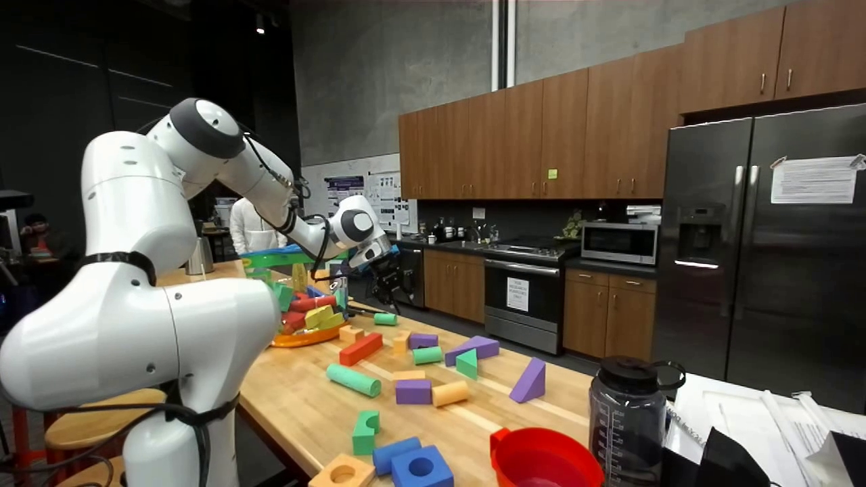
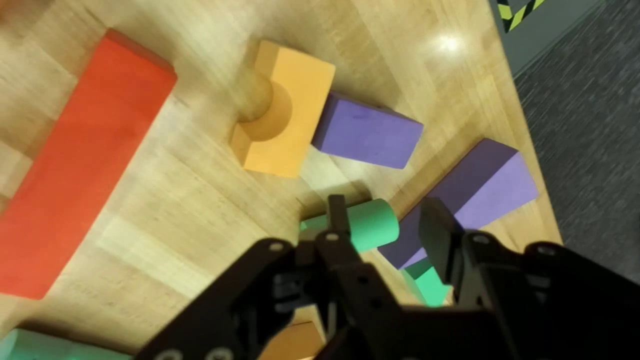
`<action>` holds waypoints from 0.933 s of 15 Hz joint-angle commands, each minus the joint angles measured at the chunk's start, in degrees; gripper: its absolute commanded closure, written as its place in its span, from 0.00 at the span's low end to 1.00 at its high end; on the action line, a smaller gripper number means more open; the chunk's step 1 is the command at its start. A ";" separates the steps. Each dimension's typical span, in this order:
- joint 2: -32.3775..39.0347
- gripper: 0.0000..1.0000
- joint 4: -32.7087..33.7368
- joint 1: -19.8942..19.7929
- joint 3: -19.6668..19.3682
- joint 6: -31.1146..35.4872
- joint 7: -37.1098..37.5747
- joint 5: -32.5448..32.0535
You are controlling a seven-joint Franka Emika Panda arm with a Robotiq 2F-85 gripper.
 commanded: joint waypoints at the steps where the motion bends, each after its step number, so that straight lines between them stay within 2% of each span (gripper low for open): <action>1: -3.48 0.25 -1.66 -3.52 5.77 -0.54 0.28 -0.52; 2: -1.46 0.17 -1.51 -3.13 5.65 -0.84 -1.36 2.52; 3: -3.80 0.12 -1.30 -6.43 9.96 -0.57 1.37 -0.96; 4: -1.07 0.04 -1.15 -4.93 8.31 -0.90 -1.11 2.92; 5: -1.25 0.01 -1.06 -5.53 9.27 -0.78 -0.98 3.21; 8: -0.33 0.00 -0.34 -6.44 10.30 0.78 -0.01 4.65; 14: 1.34 0.00 0.68 -6.79 9.75 4.71 0.09 9.01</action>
